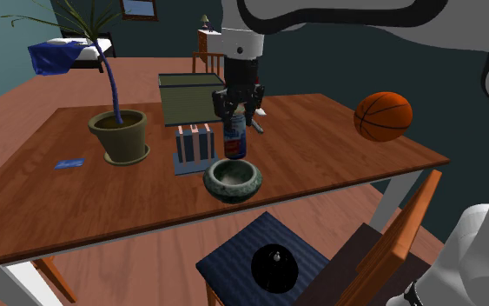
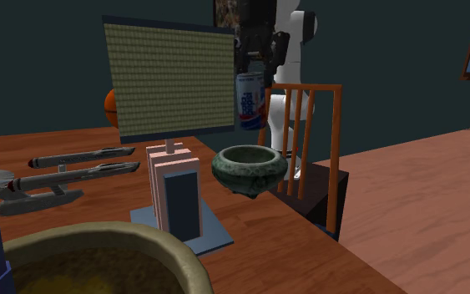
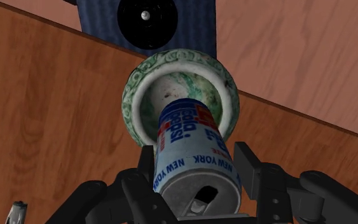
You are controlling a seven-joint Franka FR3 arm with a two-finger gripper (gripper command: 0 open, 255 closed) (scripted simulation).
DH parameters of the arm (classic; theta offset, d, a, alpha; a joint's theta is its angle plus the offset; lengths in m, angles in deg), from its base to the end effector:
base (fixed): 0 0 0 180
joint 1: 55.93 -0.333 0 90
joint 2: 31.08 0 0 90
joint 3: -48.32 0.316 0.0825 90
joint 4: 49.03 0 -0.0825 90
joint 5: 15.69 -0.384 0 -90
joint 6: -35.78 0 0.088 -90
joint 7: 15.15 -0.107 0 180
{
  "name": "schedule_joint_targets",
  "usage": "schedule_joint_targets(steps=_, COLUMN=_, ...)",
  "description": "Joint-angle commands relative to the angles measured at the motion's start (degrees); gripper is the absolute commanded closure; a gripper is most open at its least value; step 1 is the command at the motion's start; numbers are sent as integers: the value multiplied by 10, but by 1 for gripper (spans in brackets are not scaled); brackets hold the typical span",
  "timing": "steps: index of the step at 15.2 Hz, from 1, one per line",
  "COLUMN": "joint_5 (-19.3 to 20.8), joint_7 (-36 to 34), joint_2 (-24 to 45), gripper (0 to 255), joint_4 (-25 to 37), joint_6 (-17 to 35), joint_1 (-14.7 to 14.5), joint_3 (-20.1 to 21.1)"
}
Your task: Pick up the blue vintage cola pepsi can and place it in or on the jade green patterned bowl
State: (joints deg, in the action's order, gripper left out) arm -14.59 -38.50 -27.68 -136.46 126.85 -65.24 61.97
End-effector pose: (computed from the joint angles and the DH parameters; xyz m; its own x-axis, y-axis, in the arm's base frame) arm 0.5312 0.2183 0.6148 0.9999 -0.0069 0.0074 -0.0070 -1.0000 0.0025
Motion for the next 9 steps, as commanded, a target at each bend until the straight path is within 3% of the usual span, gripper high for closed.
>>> schedule_joint_targets(steps=1, joint_5=-1, joint_7=1, joint_2=-4, gripper=255, joint_4=-20, joint_6=17, joint_1=1, joint_3=-1)
schedule_joint_targets(steps=9, joint_5=-3, joint_7=2, joint_2=-13, gripper=255, joint_4=-94, joint_6=81, joint_1=2, joint_3=-1)
